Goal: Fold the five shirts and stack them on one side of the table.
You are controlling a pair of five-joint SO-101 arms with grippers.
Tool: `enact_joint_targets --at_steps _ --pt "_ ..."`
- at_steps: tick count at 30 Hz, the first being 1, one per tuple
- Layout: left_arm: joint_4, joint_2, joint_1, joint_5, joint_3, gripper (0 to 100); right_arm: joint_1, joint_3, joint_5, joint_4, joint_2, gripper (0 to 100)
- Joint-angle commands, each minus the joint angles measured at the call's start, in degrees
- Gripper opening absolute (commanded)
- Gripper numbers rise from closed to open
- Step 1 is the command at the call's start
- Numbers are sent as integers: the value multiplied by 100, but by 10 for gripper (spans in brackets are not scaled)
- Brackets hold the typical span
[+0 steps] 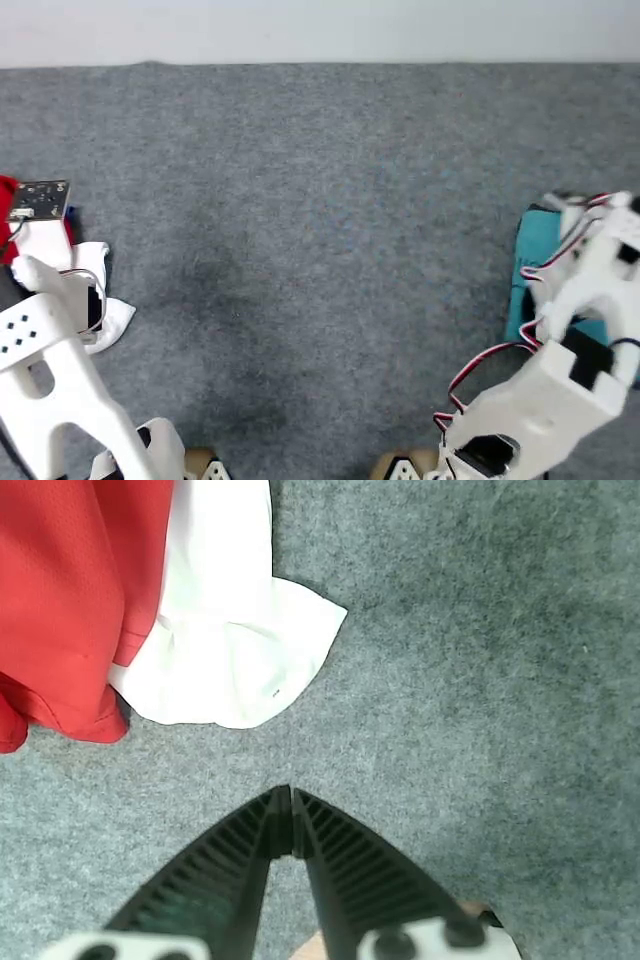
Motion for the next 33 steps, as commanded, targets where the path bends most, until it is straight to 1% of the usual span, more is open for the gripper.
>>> enact_joint_targets --at_steps 1,3,6,9,11,13,18,21,23,26,33 --pt "26 -123 18 -53 -13 5 -268 149 -70 -207 22 9" --pt "26 -123 18 -53 -13 5 -224 -158 -70 31 -136 9" --pt "26 -132 18 -53 -13 5 84 -870 -62 303 -505 9" --pt "26 -132 18 -53 -13 5 479 -1600 -35 145 -769 9" --pt "26 -132 18 -53 -13 5 681 -1881 -26 -330 -734 9" --pt "26 -132 18 -53 -13 5 813 -1908 -18 -1068 -567 9" --pt "26 -132 18 -53 -13 5 1068 -1916 -18 -2800 514 9" --pt "35 -141 18 -53 -13 5 1209 -1934 -18 -3477 1226 9" --pt "53 -141 18 -53 -13 5 1218 -1952 -26 -3644 1481 9" --pt "53 -158 18 -53 -13 5 1191 -2171 -62 -3196 1288 9" --pt "62 -158 18 -44 -13 5 743 -2760 -70 -1226 57 9"
